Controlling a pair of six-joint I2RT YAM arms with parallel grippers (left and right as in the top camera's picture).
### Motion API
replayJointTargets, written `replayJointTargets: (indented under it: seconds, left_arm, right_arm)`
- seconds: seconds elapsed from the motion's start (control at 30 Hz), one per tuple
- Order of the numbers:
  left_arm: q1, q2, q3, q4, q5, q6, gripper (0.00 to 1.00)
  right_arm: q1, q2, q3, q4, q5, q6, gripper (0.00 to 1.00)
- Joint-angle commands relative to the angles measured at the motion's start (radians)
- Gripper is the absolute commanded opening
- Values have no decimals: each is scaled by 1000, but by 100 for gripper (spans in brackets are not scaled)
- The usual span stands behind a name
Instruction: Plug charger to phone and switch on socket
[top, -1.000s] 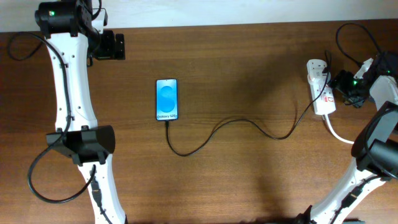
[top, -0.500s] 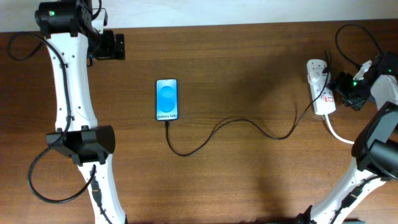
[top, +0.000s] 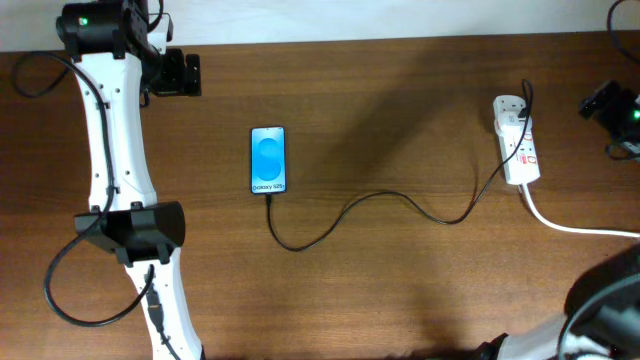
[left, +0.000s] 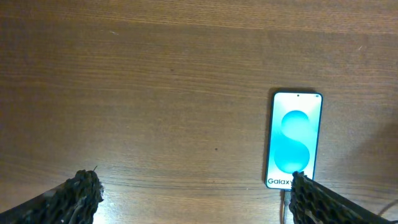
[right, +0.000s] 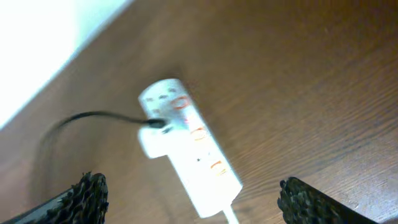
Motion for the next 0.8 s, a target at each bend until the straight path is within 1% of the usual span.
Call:
replayJointTargets:
  seconds: [0.0,0.17,0.23,0.33,0.4,0.47,0.5,0.6,0.77]
  left_arm:
    - [6,-1,4,-1,-11,15,99]
    - [6,-1,4,-1,-11,15,99]
    - [6,-1,4,-1,-11,15,100]
    - [6,-1,4,-1,-11,15,99]
    - [6,-1,4,-1,-11,15,99]
    - [6,-1,4,-1,-11,15,99]
    - [6,-1,4,-1,-11,15,99]
    - [6,-1,4,-1,-11,15,99]
    - [6,-1,4,-1,-11,15,99]
  right_arm:
    - [8,-159,23,-48,-124,-50,91]
    - [69,-336,23,-182,-137,-155,92]
    - [110,-394,23,-240,-137,-164,92]
    - [186,-464,23,-321,-137,-177,92]
    - [268,-523,23,-405,-131,-206,92]
    - [319,-571,23,-469,-77,-208,92]
    - [331,-594,23,-492,-55,-208,98]
    - [333,-628,23,-511,-50,-207,99]
    - [333,-609,23,-529,-50,-197,98]
